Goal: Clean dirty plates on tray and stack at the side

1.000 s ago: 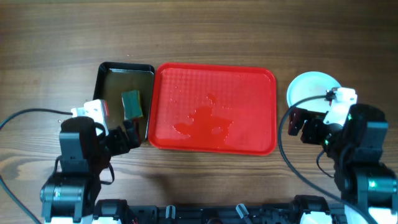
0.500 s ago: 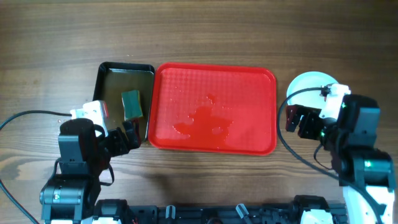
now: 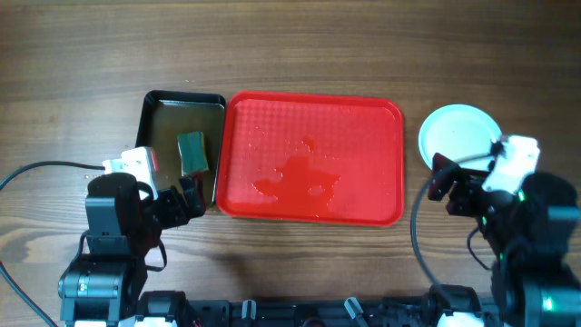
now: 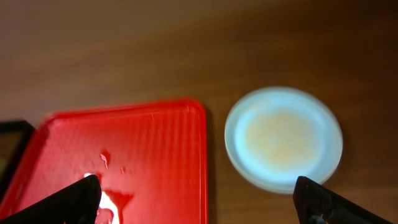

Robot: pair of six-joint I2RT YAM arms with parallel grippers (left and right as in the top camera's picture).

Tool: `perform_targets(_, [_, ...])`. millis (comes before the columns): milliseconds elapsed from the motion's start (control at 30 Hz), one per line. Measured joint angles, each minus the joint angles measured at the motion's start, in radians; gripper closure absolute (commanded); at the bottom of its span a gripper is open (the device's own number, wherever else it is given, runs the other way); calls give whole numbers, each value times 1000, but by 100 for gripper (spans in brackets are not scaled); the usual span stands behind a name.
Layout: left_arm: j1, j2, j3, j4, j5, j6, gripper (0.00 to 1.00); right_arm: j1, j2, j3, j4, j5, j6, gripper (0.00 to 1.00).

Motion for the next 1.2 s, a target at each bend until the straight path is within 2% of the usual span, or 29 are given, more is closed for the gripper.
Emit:
perform_targets(233, [0, 0, 0, 0, 0, 0, 0, 72, -193, -2, 77, 9, -79, 0])
perform_targets(400, [0, 0, -2, 0, 0, 0, 0, 82, -257, -45, 178, 10, -98, 1])
perform_targets(500, [0, 0, -2, 0, 0, 0, 0, 82, -311, -182, 330, 9, -101, 0])
perform_targets(733, [0, 0, -3, 0, 0, 0, 0, 82, -562, -533, 702, 9, -105, 1])
perform_targets(1000, [0, 0, -4, 0, 0, 0, 0, 84, -587, -785, 1079, 9, -151, 0])
perform_targets(1067, [0, 0, -4, 0, 0, 0, 0, 84, -588, -835, 1109, 9, -169, 0])
perform_targets(1200, [0, 0, -4, 0, 0, 0, 0, 84, -588, -876, 1028, 9, -218, 0])
